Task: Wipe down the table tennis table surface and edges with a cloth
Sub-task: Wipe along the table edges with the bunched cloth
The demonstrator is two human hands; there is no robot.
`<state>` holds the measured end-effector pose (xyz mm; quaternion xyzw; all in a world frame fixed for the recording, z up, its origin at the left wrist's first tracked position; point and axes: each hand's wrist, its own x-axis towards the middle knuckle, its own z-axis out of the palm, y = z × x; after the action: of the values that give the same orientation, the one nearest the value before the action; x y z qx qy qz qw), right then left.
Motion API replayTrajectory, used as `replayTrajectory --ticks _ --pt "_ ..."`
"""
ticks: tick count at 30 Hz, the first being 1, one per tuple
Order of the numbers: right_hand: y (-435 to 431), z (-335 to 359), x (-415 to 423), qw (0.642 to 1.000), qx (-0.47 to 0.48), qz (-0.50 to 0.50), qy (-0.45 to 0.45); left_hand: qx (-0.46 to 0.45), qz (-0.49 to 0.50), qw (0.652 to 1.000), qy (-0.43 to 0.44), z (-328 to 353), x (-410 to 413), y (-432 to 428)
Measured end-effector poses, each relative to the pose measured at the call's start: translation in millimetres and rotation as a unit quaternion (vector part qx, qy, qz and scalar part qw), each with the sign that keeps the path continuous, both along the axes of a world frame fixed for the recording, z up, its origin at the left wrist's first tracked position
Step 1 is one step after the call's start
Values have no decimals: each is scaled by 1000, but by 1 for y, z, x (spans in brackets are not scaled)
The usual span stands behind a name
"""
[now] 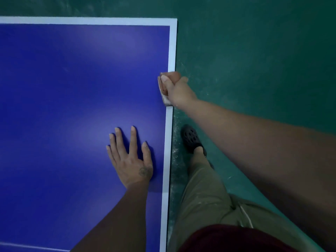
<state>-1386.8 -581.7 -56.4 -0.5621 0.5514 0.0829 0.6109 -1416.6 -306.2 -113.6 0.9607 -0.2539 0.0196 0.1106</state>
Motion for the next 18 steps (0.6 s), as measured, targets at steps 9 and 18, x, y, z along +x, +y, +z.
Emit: replayTrajectory --ticks 9,18 --pt "35 -4 -60 986 31 157 55 -7 -2 997 73 12 19 -11" --pt "9 -14 -3 996 32 42 74 -69 68 993 66 15 202 -175"
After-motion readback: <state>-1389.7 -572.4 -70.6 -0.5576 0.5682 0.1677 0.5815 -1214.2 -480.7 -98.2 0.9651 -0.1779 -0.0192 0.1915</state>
